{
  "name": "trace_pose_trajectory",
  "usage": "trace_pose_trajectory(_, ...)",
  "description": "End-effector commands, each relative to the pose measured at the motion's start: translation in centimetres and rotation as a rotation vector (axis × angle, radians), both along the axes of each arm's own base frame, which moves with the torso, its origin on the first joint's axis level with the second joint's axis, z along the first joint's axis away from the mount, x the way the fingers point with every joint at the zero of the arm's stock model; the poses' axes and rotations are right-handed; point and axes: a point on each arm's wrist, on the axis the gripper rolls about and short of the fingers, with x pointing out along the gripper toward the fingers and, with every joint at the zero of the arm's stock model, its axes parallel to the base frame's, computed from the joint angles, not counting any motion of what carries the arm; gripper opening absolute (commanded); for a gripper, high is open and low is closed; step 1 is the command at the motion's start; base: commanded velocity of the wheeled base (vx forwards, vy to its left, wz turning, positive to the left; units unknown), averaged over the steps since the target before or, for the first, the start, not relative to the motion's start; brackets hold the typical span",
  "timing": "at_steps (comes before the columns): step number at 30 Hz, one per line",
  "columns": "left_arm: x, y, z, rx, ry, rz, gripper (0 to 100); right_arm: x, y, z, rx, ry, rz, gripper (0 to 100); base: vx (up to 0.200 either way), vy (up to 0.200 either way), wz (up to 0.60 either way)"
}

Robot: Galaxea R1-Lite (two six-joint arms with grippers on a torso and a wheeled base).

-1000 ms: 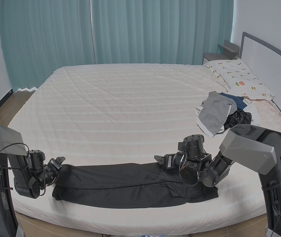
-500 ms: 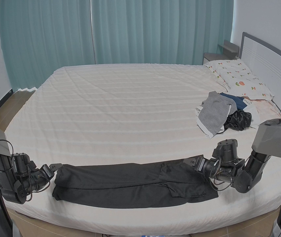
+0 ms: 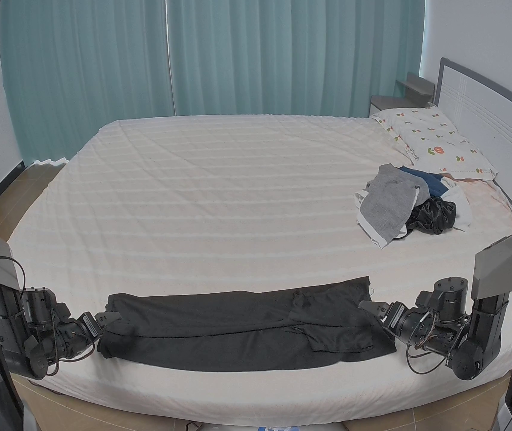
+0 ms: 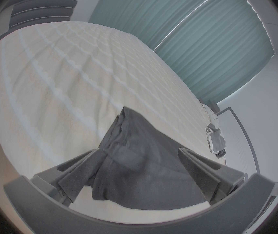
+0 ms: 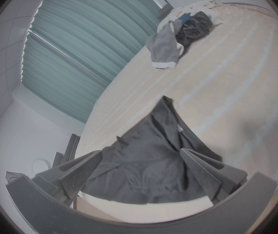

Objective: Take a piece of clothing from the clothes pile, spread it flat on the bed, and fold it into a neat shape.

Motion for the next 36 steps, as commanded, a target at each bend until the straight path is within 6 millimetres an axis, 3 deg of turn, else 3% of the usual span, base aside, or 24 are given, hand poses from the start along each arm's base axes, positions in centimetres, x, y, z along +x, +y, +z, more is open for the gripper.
trace_pose_trajectory(1,-0.5,-1.0,-0.9,0.004,0.055,-0.034,100,-0.5,-0.5,-1.3,-0.012,0.056,-0.012,100,0.000,0.000,0.00)
trace_pose_trajectory(20,0.2,-1.7,-3.0,0.105,0.119,0.017,100,-0.4,-0.2,-2.5,-0.031,0.086,-0.001,100,0.000,0.000,0.00)
trace_pose_trajectory(21,0.2,-1.6,-3.0,0.107,0.118,0.015,0,-0.4,-0.2,-2.5,-0.031,0.086,-0.001,100,0.000,0.000,0.00)
trace_pose_trajectory(27,0.1,-1.6,-3.2,0.124,0.128,0.014,0,-0.3,-0.1,-2.3,-0.029,0.078,0.002,100,0.000,0.000,0.00)
trace_pose_trajectory(36,-0.9,-1.5,-3.2,0.254,0.151,-0.014,0,-0.8,2.7,-1.7,-0.017,0.043,0.089,100,0.000,0.000,0.00)
